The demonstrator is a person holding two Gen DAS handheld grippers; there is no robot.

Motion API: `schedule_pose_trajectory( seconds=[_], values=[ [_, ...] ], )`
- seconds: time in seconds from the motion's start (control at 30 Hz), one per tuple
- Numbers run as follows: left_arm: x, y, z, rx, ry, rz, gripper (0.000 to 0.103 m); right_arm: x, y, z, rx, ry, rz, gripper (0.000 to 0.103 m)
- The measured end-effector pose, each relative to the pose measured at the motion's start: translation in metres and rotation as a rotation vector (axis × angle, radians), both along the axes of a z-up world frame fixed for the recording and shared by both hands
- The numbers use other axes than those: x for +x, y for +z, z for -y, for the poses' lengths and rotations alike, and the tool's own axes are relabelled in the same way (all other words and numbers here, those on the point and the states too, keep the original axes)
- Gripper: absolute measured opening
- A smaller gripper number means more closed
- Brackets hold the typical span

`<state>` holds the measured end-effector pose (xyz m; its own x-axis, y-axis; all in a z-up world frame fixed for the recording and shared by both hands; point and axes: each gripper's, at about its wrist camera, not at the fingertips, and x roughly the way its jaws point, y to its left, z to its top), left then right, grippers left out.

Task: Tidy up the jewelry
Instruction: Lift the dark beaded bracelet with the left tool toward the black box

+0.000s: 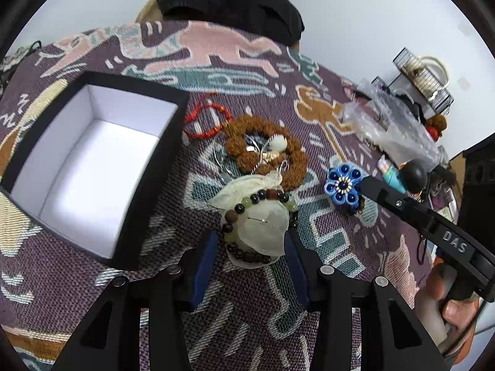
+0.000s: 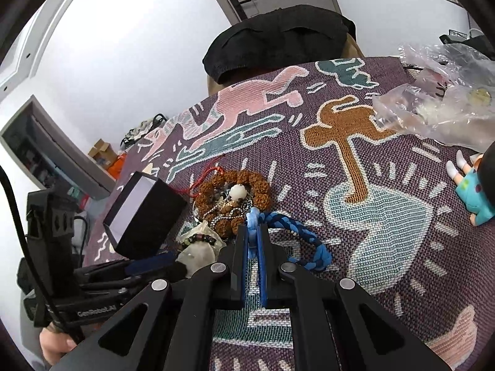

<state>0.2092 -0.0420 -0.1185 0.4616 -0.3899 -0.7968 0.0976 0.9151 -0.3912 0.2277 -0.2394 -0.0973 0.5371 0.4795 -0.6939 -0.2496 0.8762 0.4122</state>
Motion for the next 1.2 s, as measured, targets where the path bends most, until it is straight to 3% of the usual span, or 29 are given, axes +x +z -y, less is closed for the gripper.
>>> schedule_pose_trajectory(
  seconds=[0.17, 0.23, 0.3, 0.33, 0.7, 1.1, 1.2],
  values=[
    [0.005, 0.012, -0.002, 0.016, 0.023, 0.048, 0.047, 0.001, 0.001, -0.001, 0.003, 0.0, 0.0, 0.007],
    [0.009, 0.012, 0.001, 0.043, 0.026, 0.053, 0.04, -0.001, 0.002, 0.0, 0.007, 0.001, 0.004, 0.007],
    [0.011, 0.008, 0.001, 0.102, 0.047, 0.045, 0.021, -0.002, 0.002, 0.002, 0.006, -0.002, 0.005, 0.007],
    [0.011, 0.005, 0.0, 0.12, 0.057, 0.043, 0.019, -0.002, 0.002, 0.003, 0.005, -0.004, 0.006, 0.007],
    [0.014, -0.015, 0.002, 0.125, 0.042, -0.023, 0.018, -0.001, -0.005, 0.003, 0.0, -0.005, -0.009, 0.007],
    [0.022, -0.014, 0.018, 0.226, 0.003, -0.024, 0.017, -0.001, -0.006, 0.003, 0.003, -0.005, -0.018, 0.007],
    [0.024, -0.014, 0.016, 0.232, -0.004, -0.019, 0.009, -0.002, -0.006, -0.001, 0.004, 0.005, -0.013, 0.007]
  ],
)
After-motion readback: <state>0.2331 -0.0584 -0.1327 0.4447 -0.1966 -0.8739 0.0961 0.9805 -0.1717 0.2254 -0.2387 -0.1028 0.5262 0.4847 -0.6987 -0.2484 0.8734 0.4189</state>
